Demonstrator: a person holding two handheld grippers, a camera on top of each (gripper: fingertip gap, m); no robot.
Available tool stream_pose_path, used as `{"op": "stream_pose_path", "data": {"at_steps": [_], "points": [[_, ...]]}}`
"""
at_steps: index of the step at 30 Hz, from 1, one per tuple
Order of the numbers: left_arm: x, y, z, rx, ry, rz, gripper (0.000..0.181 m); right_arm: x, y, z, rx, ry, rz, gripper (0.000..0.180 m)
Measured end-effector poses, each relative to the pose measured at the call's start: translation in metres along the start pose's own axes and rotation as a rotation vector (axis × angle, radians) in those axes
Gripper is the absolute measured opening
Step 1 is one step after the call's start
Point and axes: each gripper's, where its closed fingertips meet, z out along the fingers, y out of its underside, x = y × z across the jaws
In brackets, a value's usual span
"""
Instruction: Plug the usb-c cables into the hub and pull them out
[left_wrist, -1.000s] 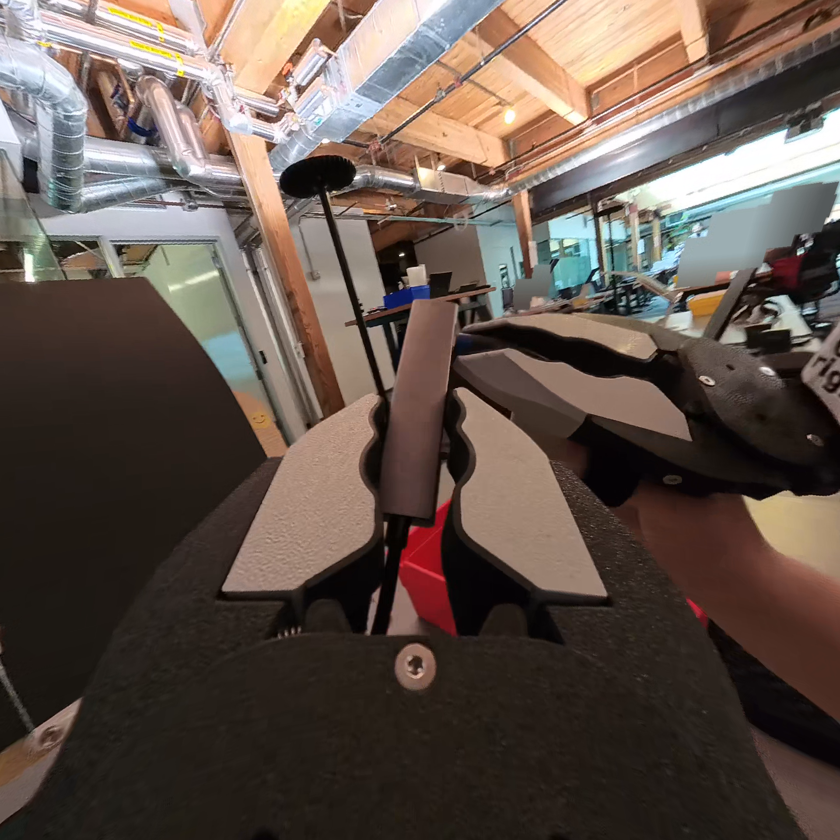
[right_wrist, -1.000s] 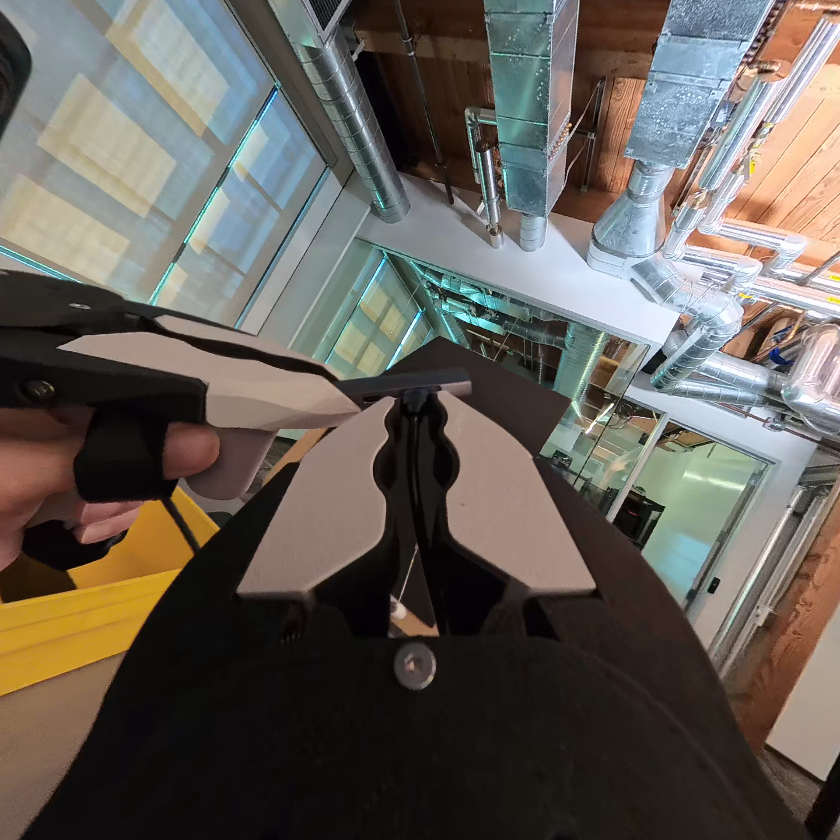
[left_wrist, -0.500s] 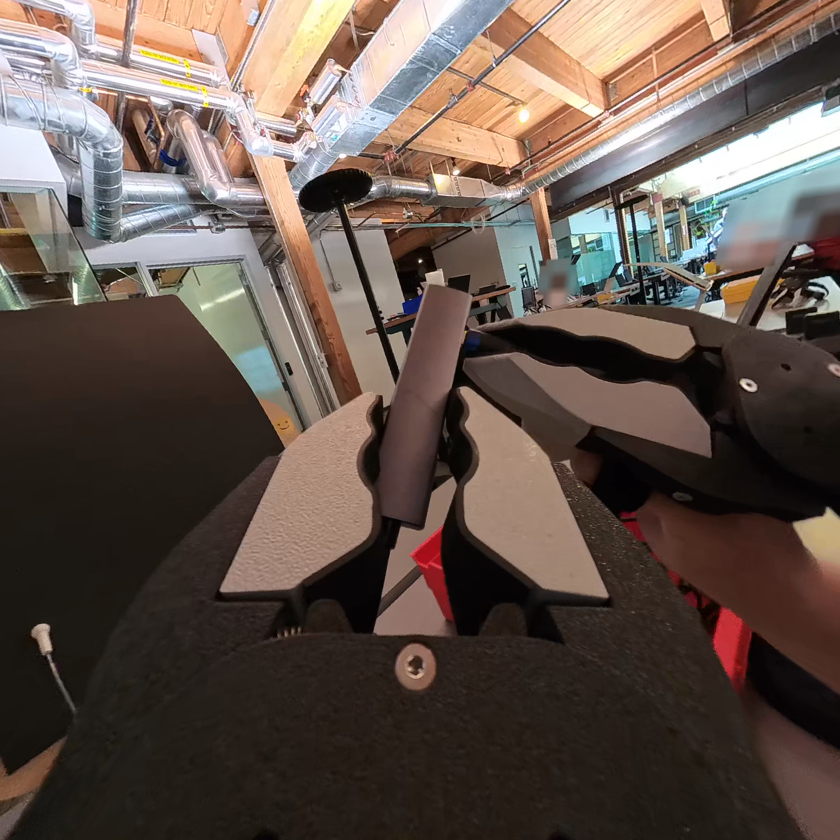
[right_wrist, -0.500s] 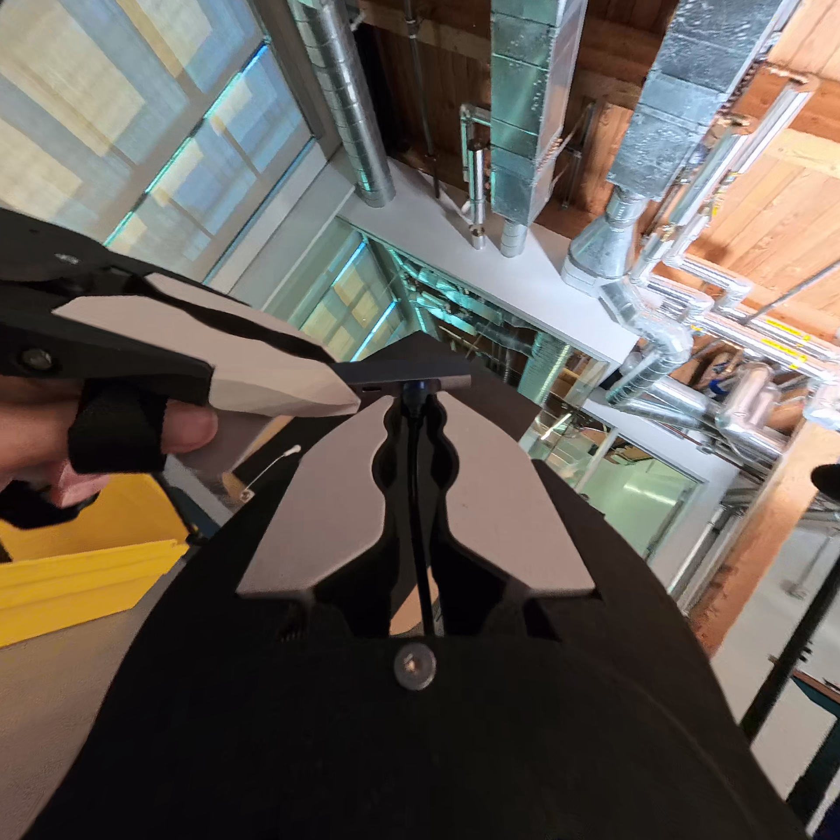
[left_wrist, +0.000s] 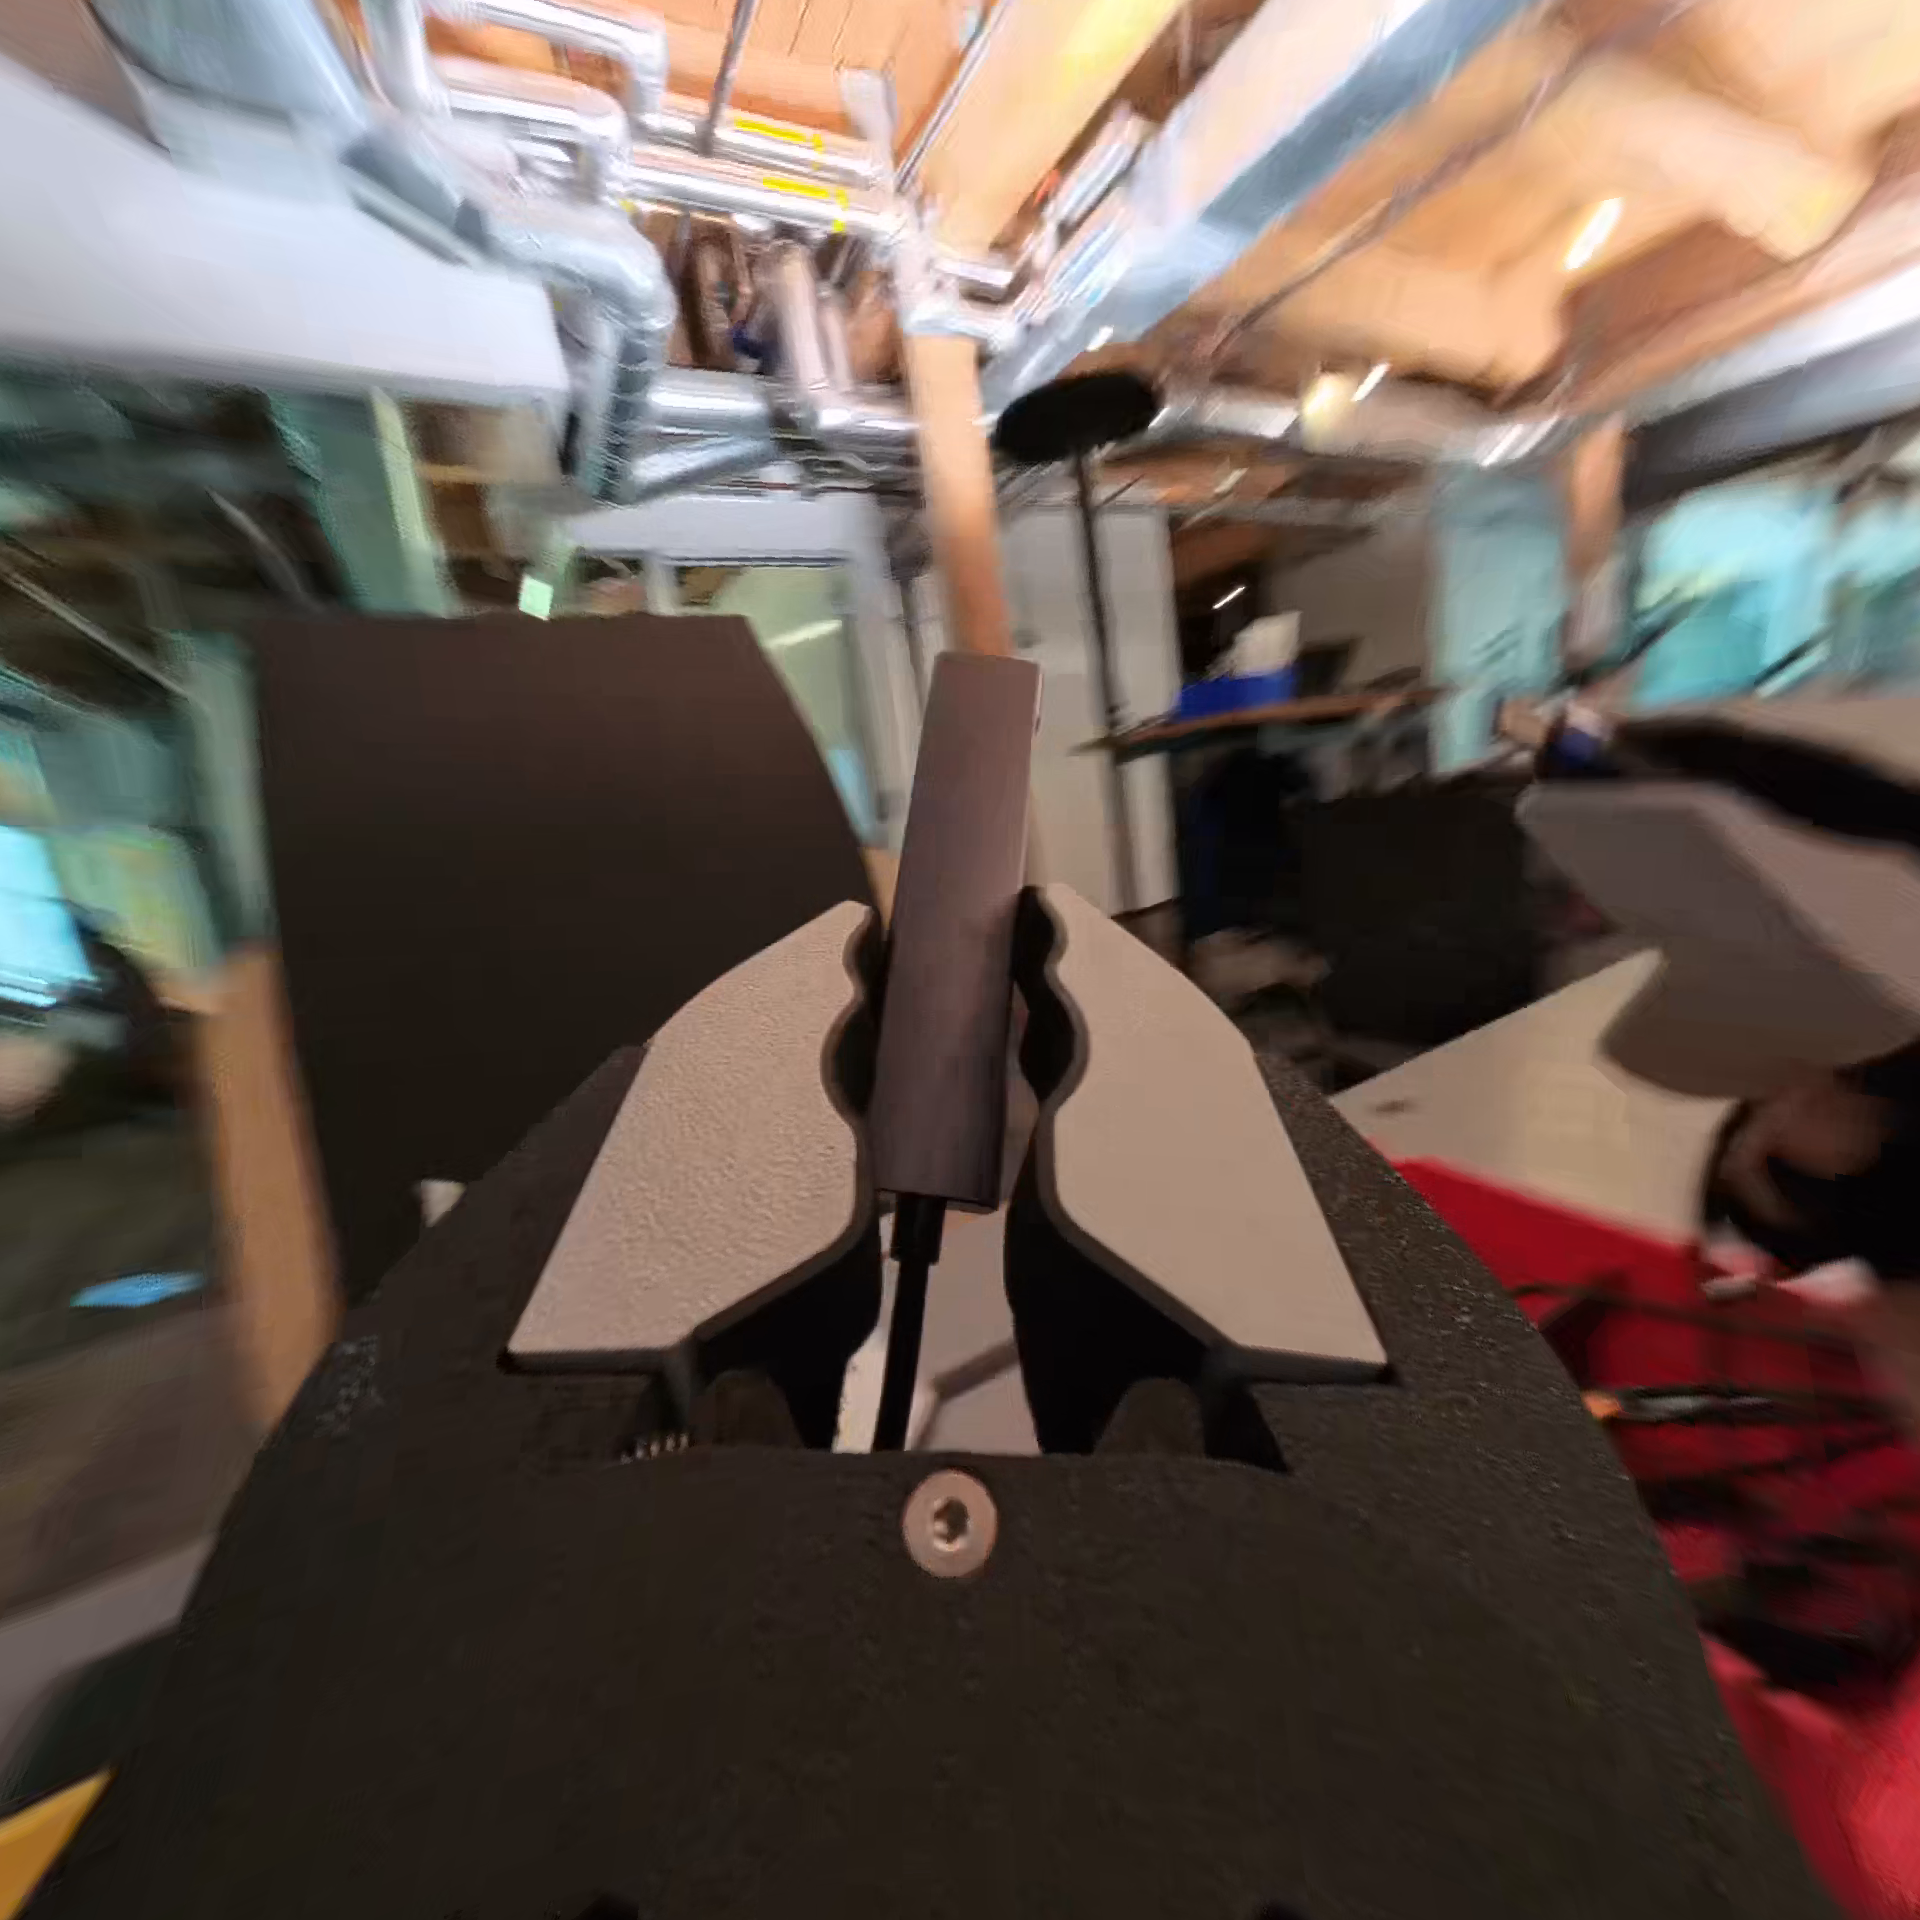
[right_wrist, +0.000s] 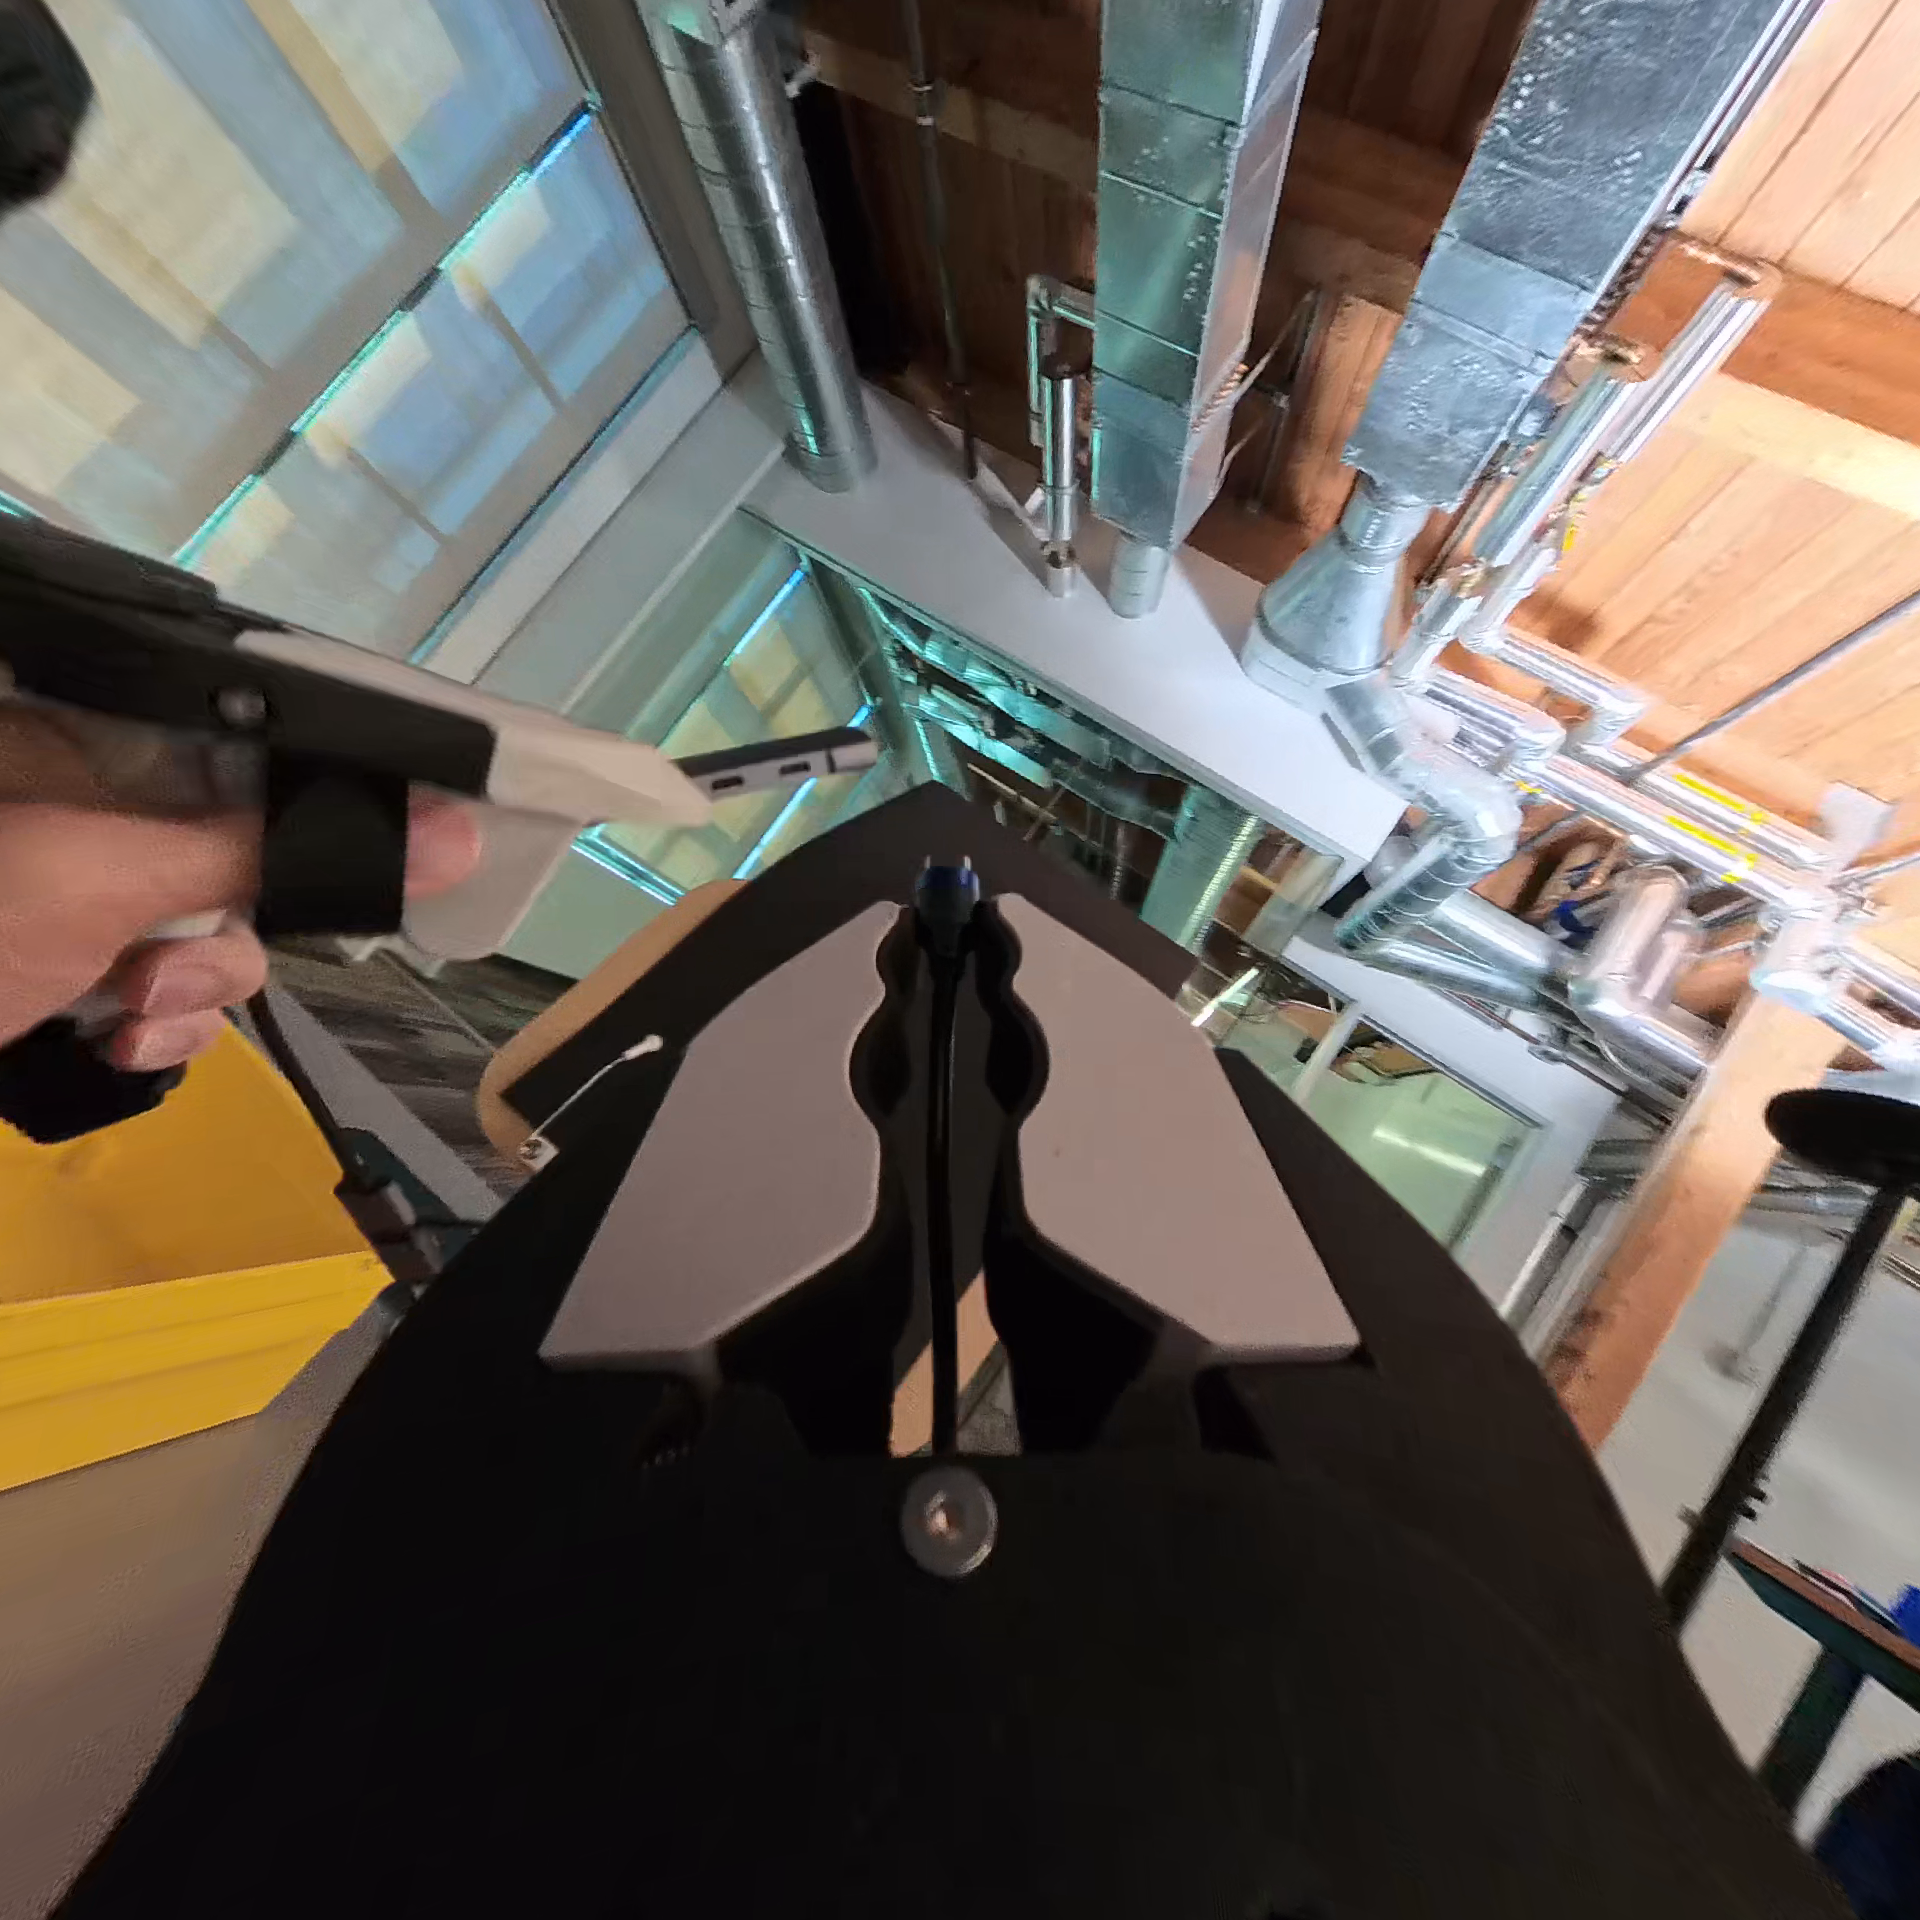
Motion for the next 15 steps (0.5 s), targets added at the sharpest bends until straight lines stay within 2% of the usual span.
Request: {"op": "stream_pose_path", "data": {"at_steps": [1, 2, 6, 9, 12, 15], "points": [[-0.003, -0.003, -0.003, 0.020, 0.081, -0.104, 0.023, -0.006, 0.001, 0.002, -0.004, -0.044, 0.007, 0.012], [-0.004, -0.004, -0.005, 0.021, 0.133, -0.128, 0.024, -0.006, 0.006, 0.005, -0.029, -0.063, 0.013, 0.012], [0.005, 0.002, -0.010, -0.063, 0.226, -0.046, 0.023, 0.028, 0.023, 0.000, -0.123, -0.200, 0.150, 0.013], [0.016, -0.007, -0.013, -0.044, 0.266, -0.034, 0.024, 0.060, 0.054, -0.020, -0.220, -0.316, 0.305, 0.012], [0.031, -0.014, -0.015, -0.032, 0.330, -0.045, 0.023, 0.078, 0.096, -0.045, -0.302, -0.398, 0.347, 0.012], [0.039, -0.012, -0.013, -0.049, 0.350, -0.024, 0.023, 0.066, 0.147, -0.071, -0.421, -0.537, 0.292, 0.012]]}}
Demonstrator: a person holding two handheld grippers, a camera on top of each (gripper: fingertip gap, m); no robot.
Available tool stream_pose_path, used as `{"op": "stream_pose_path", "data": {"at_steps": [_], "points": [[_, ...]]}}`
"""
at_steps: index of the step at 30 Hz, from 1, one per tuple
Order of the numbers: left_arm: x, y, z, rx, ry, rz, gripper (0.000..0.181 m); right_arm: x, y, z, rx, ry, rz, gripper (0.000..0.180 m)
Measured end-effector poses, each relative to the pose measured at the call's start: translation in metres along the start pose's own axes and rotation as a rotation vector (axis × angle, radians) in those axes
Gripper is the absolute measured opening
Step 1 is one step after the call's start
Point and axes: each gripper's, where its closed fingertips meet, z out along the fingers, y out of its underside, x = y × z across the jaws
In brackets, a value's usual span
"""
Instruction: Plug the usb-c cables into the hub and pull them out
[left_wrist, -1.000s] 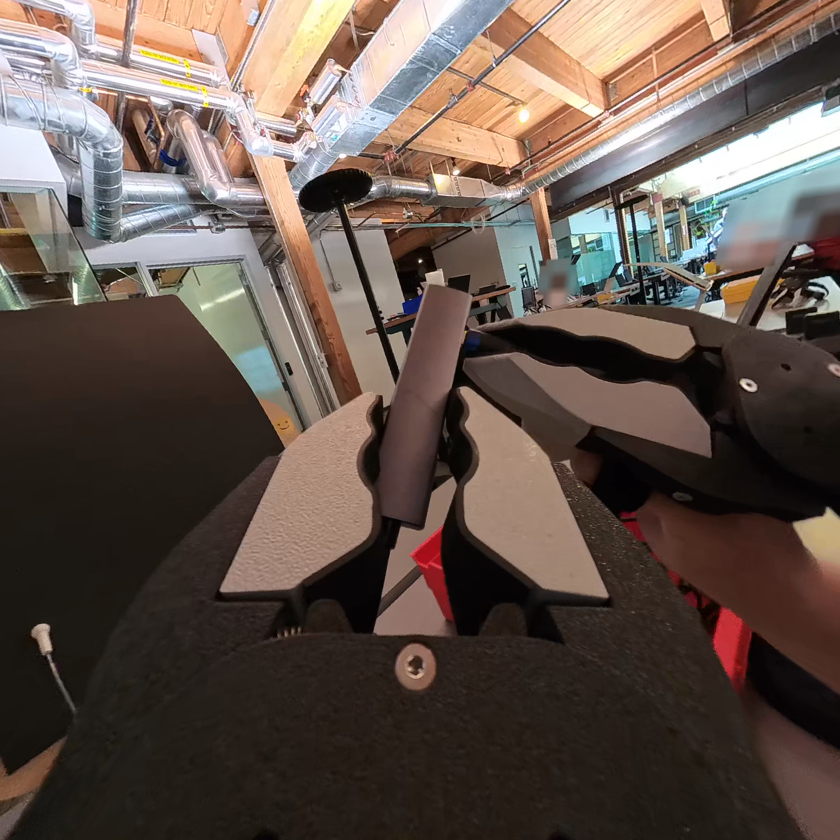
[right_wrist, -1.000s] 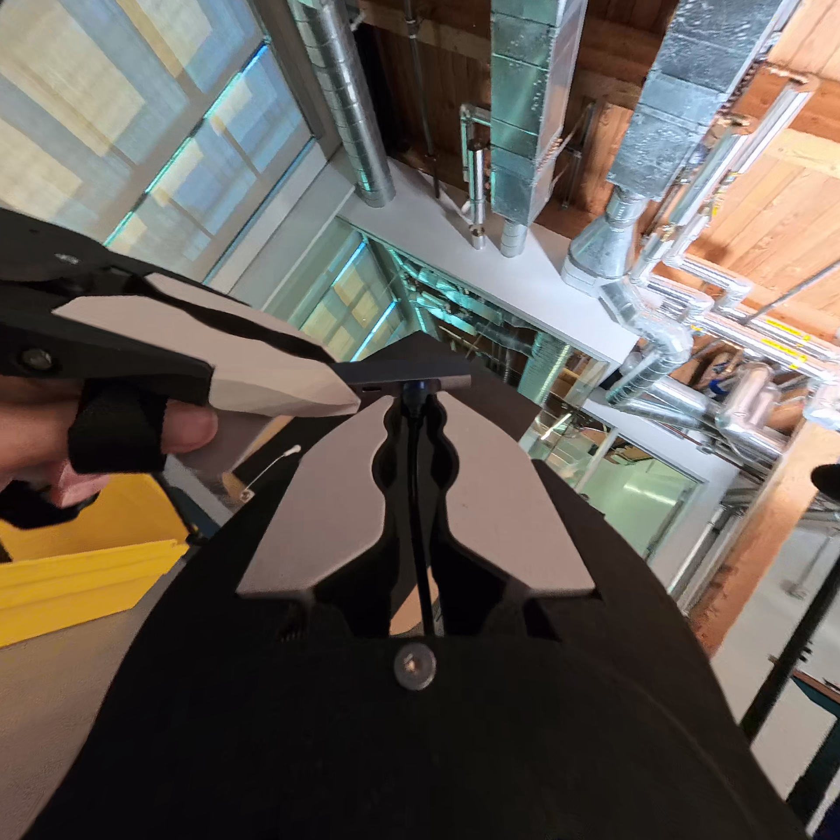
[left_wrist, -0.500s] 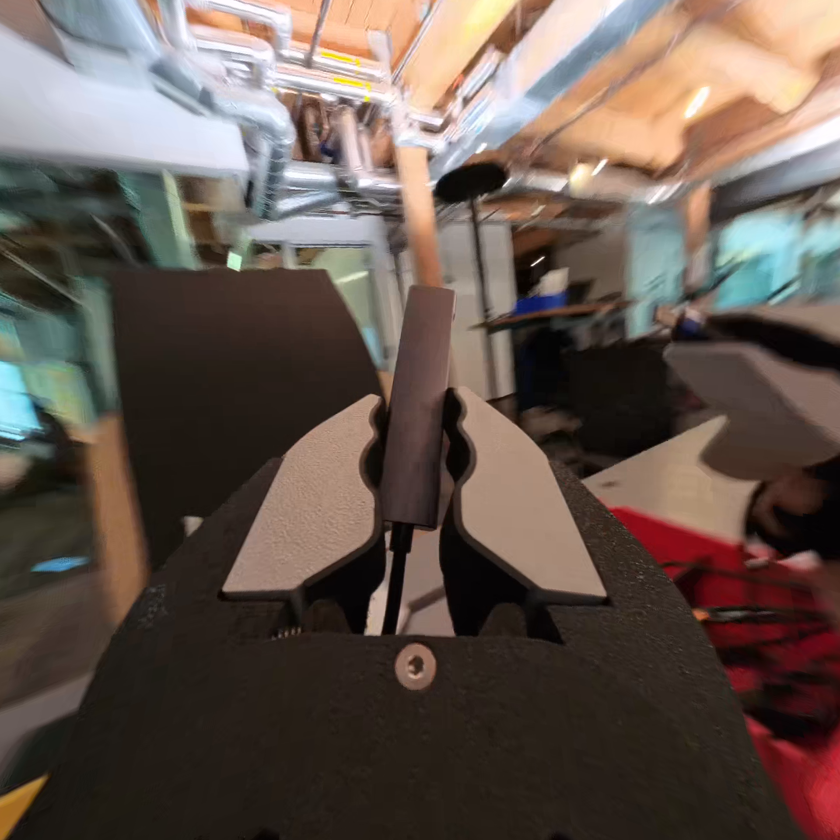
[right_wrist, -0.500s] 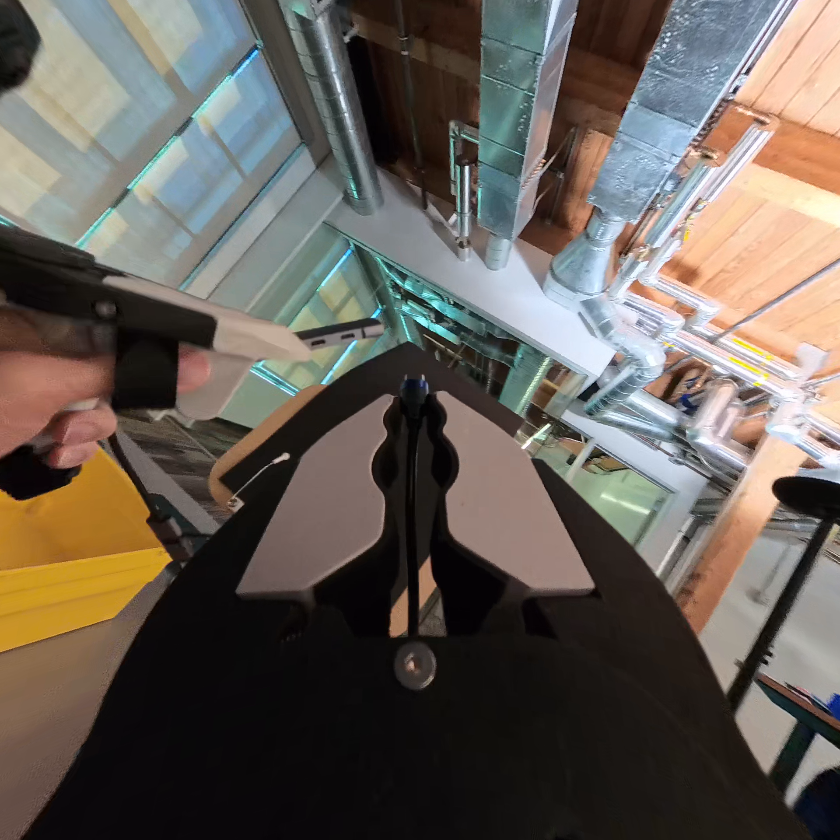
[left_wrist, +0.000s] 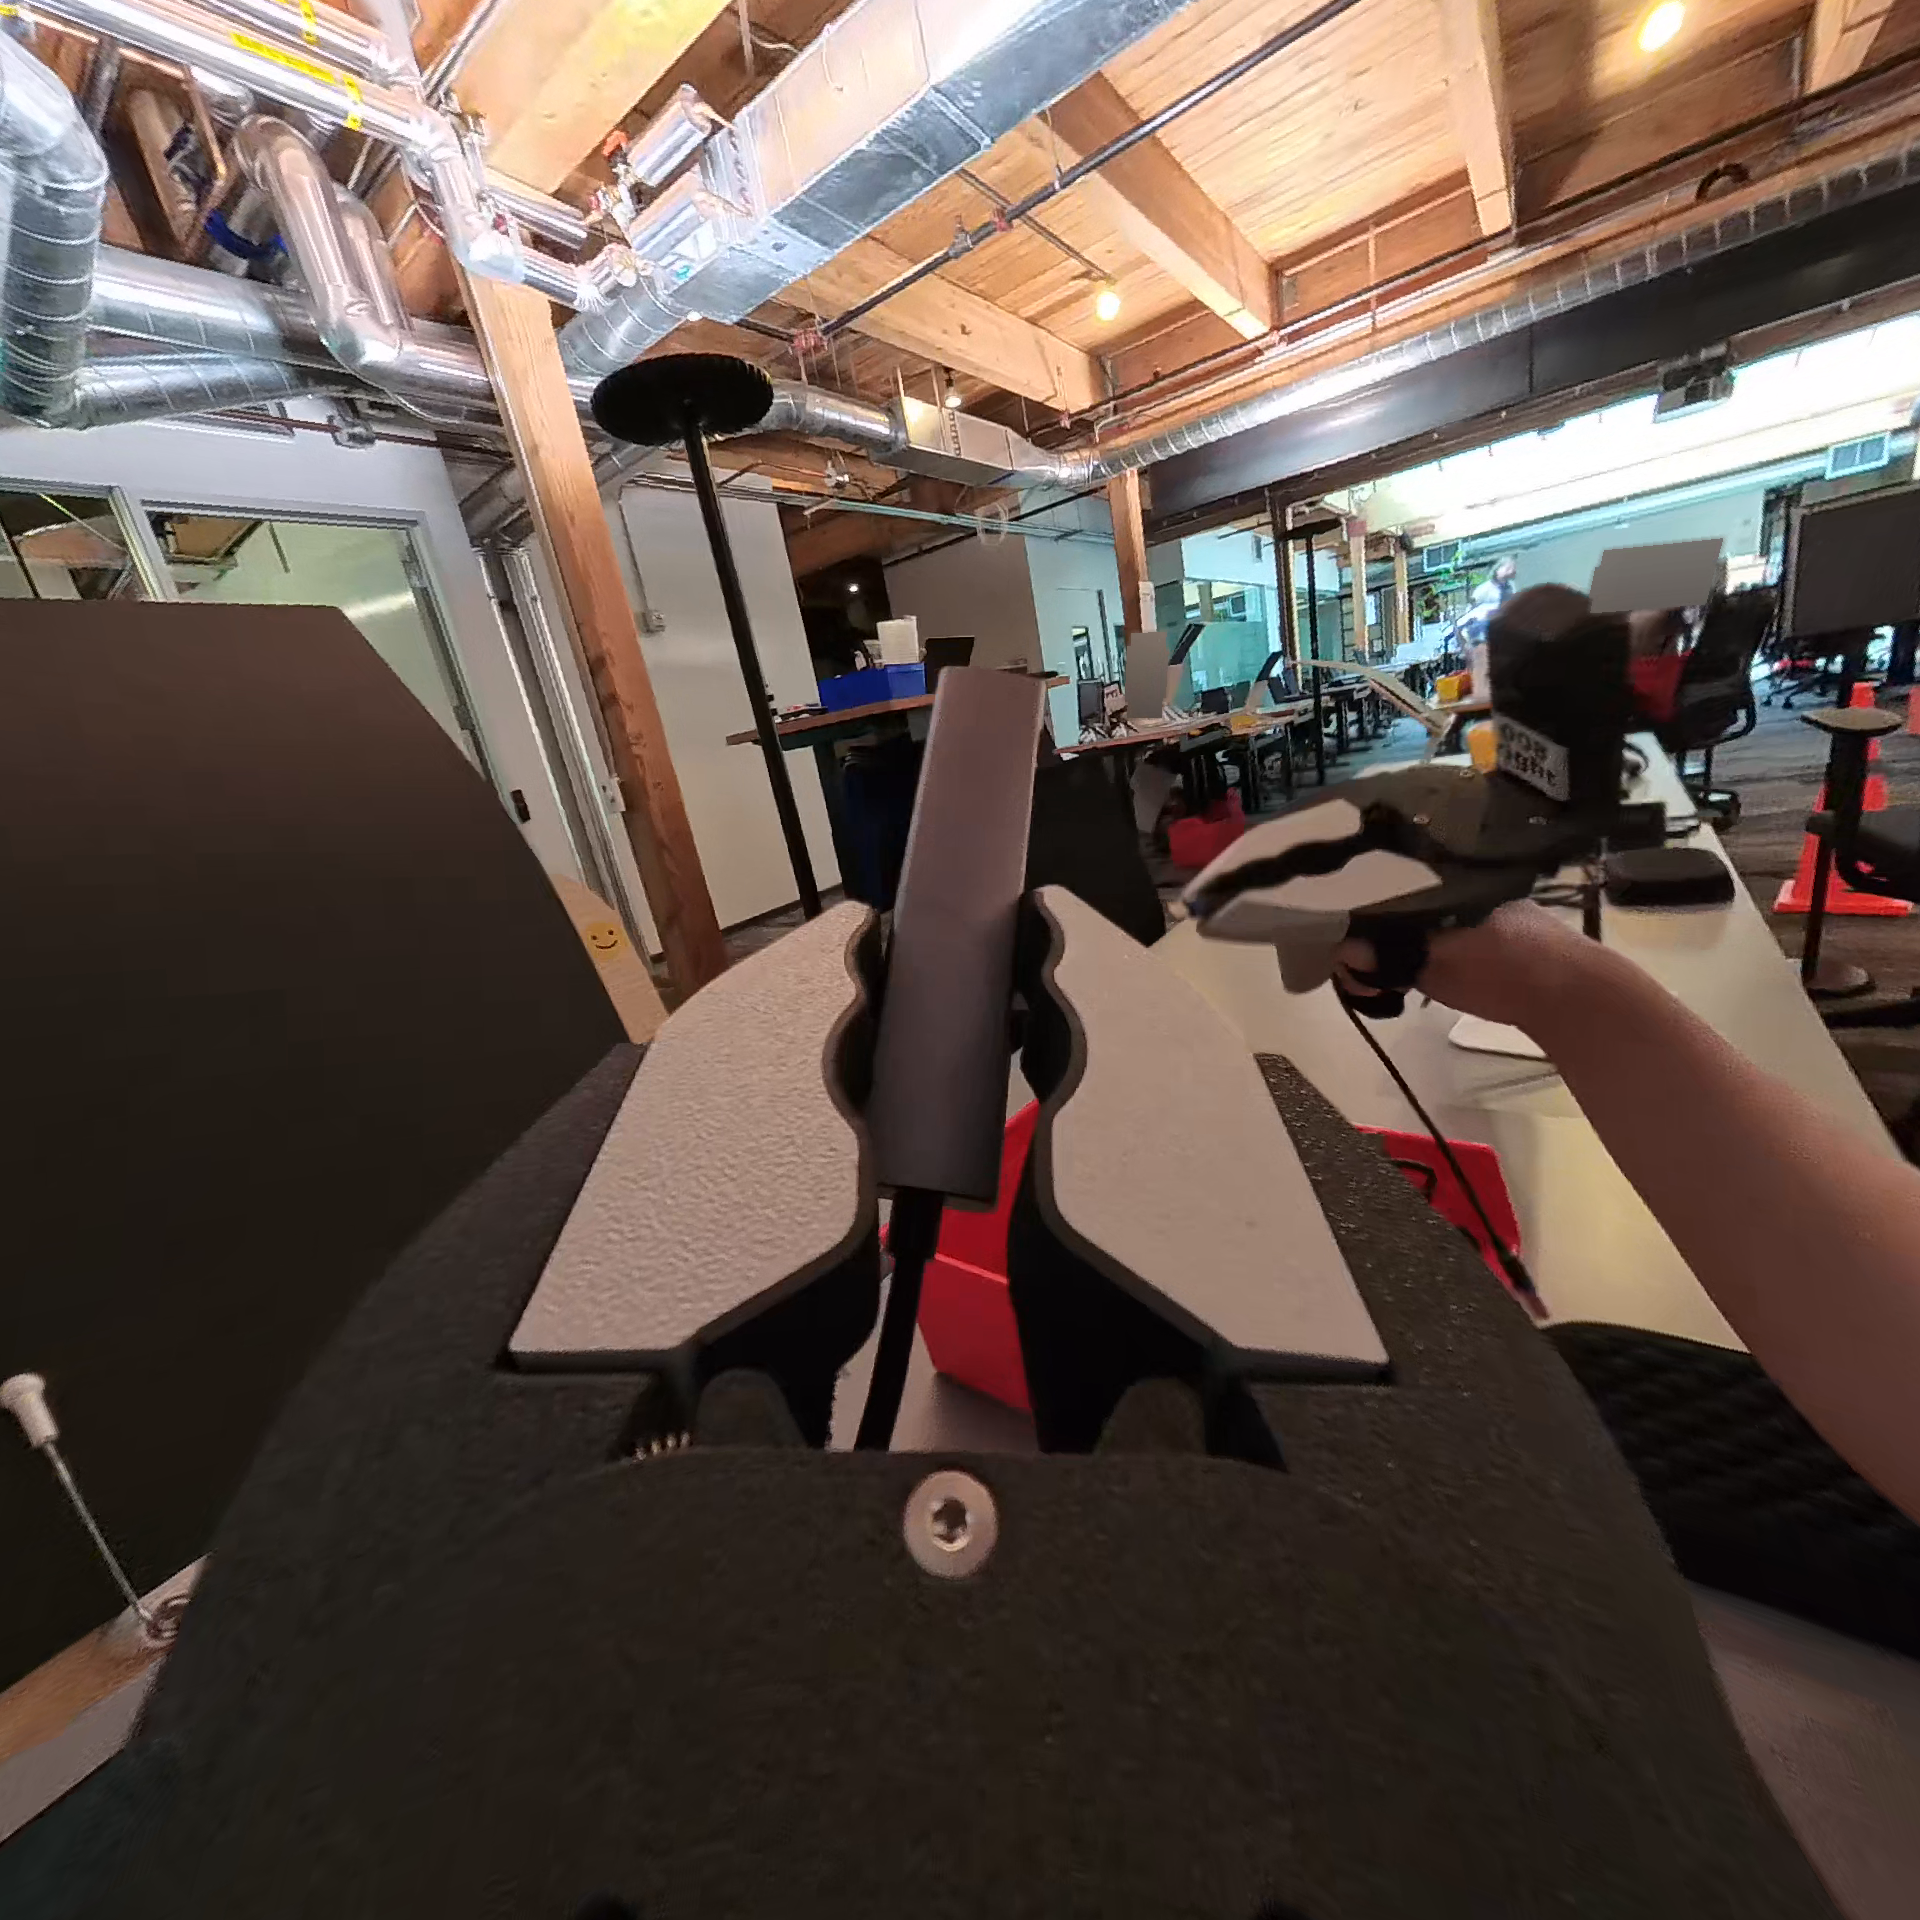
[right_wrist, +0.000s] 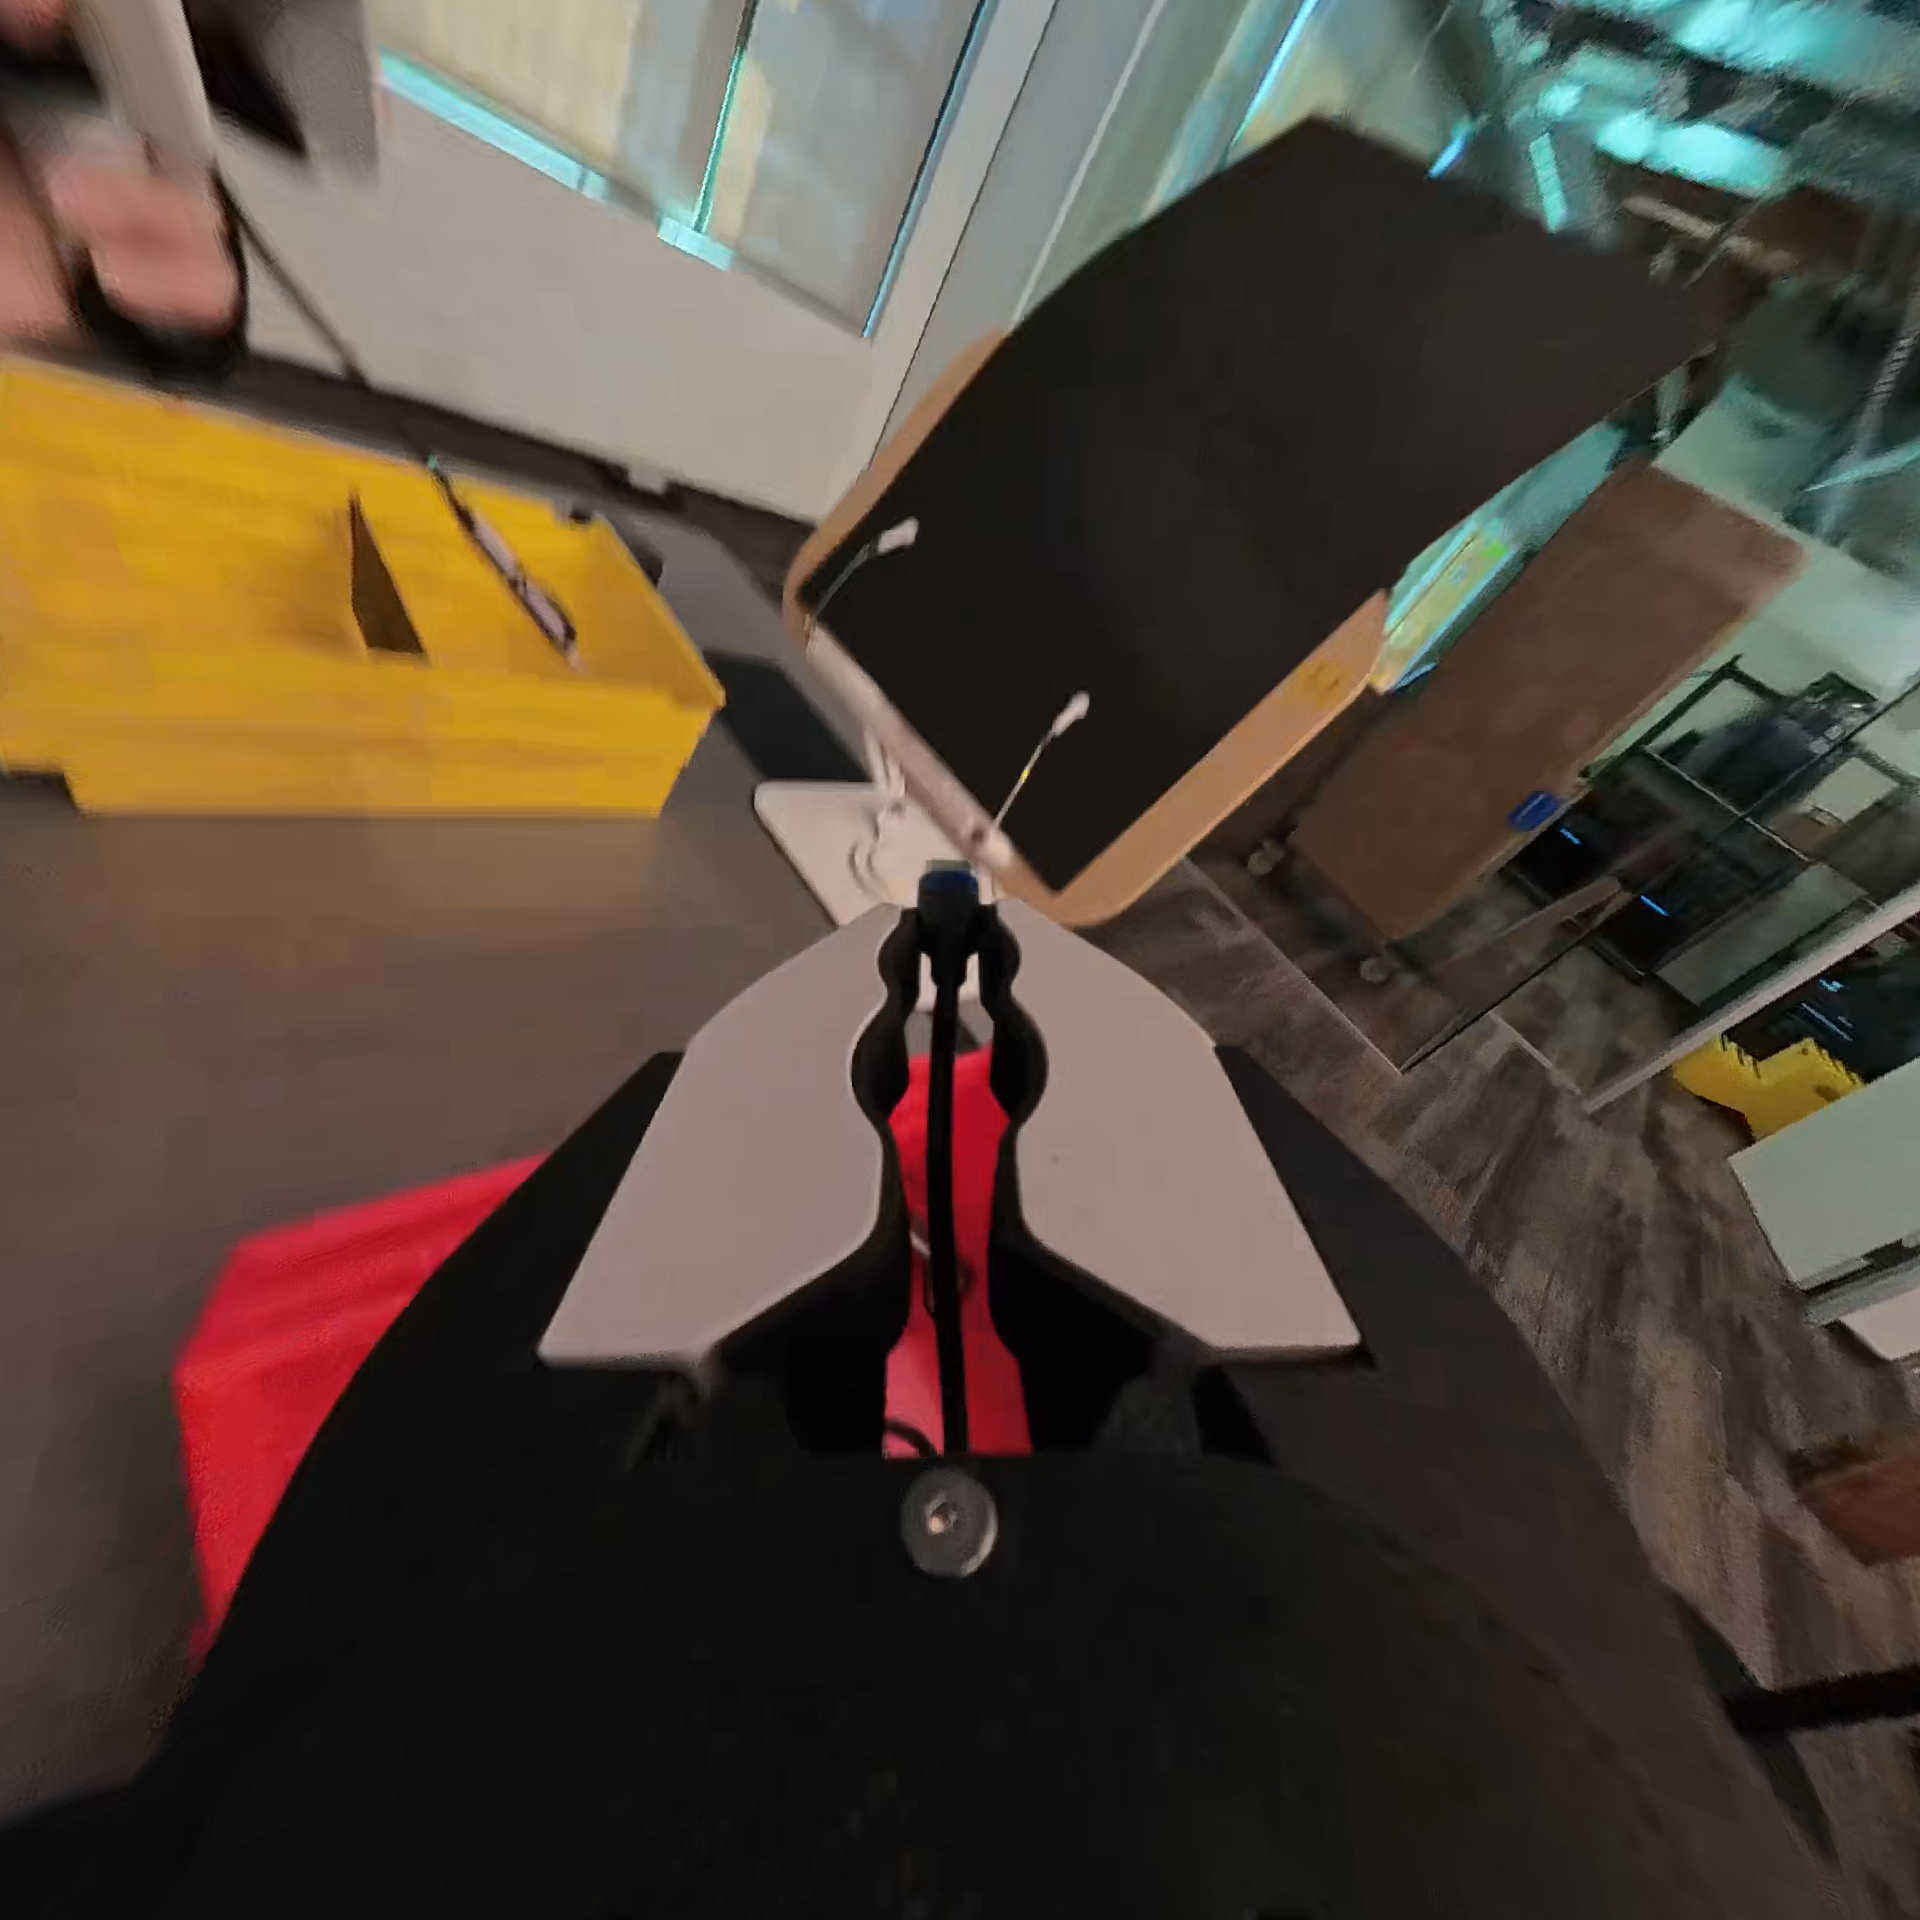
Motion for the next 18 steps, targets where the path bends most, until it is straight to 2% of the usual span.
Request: {"op": "stream_pose_path", "data": {"at_steps": [3, 4, 10, 12, 14, 16, 18], "points": [[0.004, 0.008, 0.006, -0.047, 0.010, 0.035, 0.024, -0.007, 0.042, 0.010, -0.088, -0.069, -0.083, 0.012], [0.007, 0.011, 0.008, -0.063, 0.021, 0.043, 0.024, -0.002, 0.045, 0.014, -0.080, -0.041, -0.107, 0.012], [0.016, 0.017, 0.014, -0.104, 0.034, 0.083, 0.023, -0.018, -0.008, 0.013, 0.210, -0.081, -0.208, 0.012], [0.017, 0.016, 0.015, -0.099, 0.037, 0.085, 0.023, -0.030, 0.007, 0.014, 0.113, -0.178, -0.209, 0.012], [0.018, 0.015, 0.014, -0.094, 0.043, 0.081, 0.024, -0.045, 0.041, 0.015, -0.024, -0.321, -0.120, 0.012], [0.018, 0.014, 0.014, -0.091, 0.048, 0.071, 0.023, -0.048, 0.062, 0.017, -0.060, -0.365, -0.069, 0.012], [0.018, 0.014, 0.013, -0.091, 0.049, 0.067, 0.024, -0.062, 0.077, 0.018, -0.075, -0.478, 0.030, 0.012]]}}
